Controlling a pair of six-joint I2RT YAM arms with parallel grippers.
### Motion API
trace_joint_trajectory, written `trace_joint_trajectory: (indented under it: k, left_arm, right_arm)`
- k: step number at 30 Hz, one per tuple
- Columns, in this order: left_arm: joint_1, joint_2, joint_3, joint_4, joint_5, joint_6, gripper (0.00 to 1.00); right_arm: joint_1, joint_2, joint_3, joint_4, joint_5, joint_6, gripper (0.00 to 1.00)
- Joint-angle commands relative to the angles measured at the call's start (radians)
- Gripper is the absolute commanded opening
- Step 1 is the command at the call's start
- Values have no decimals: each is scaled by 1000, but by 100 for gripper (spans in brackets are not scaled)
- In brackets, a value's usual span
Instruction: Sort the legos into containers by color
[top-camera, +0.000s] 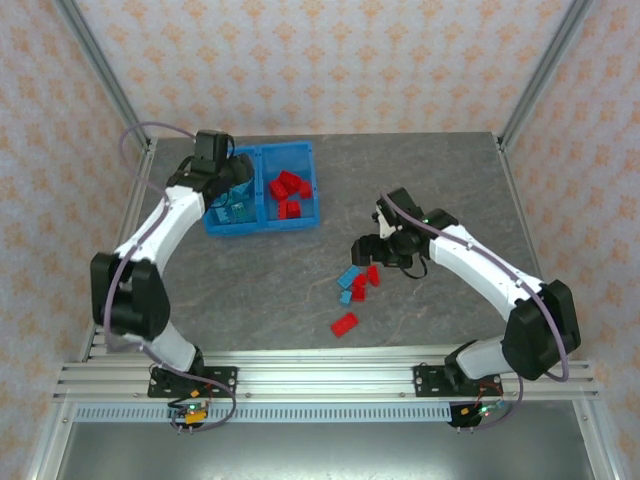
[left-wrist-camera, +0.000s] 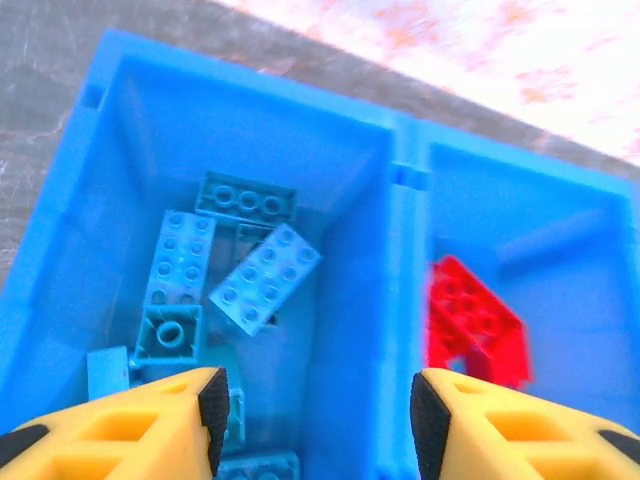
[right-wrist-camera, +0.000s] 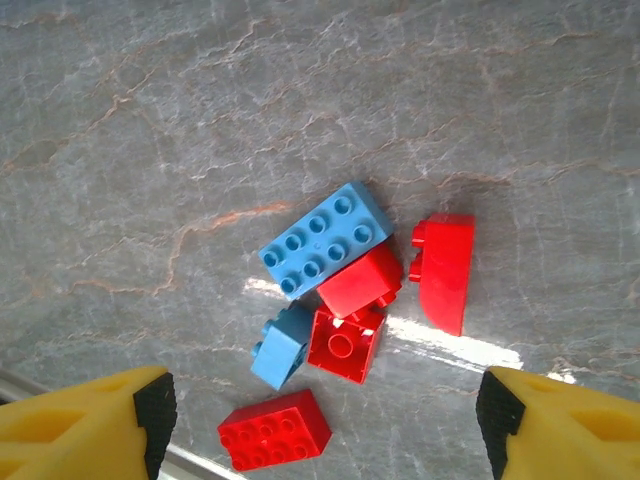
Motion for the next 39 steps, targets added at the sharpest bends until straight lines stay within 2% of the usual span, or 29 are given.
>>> trace_joint_trajectory:
  k: [1,4,7,9,11,15,18,20,23,29,33,34,39]
  left_arm:
    - [-73,-150,-61,-31,21,112,58]
    - [-122,-286,-118,-55,46,205,67]
    - [-150,-428,-179,-72,74,320,77]
    - [-158,-519,-232,-69,148,437,87]
    - [-158,-589,-292,-69,271,606,98]
    - [-177,-684,-454,-48,546,981,100]
    - [-201,-698,-541,11,716,1113,100]
    - [-217,-682,-541,-38,786,1206,100]
    - [-225,-647,-522,-138,817,1304,99]
    - [-225,-640,-547,-189,829,1403,99]
    - [-226,-643,-560,-202,816,1441,99]
    - [-226,-646,-561,-202,818,1444,99]
    - [-225,-696,-592,-153,777,1459,99]
  right_arm:
    - [-1,43,39,22,54,22,78]
    - [-1,89,41,39,44,29,76]
    - [0,120,32,47,135,24,75]
    - [-2,150,26,37,213,26,74]
    - [-1,177,17,52,206,32,71]
    - [-2,202,-27,125,211,82,63]
    - [-3,238,-28,130,200,109,60]
    - [-1,247,-44,156,165,128,60]
    - [-2,258,-81,193,153,170,53]
    - [-3,262,-118,187,218,205,40]
    - [-2,219,-114,181,247,210,26]
    - [4,200,-104,176,273,211,22]
    - [136,95,21,136,535,133,21]
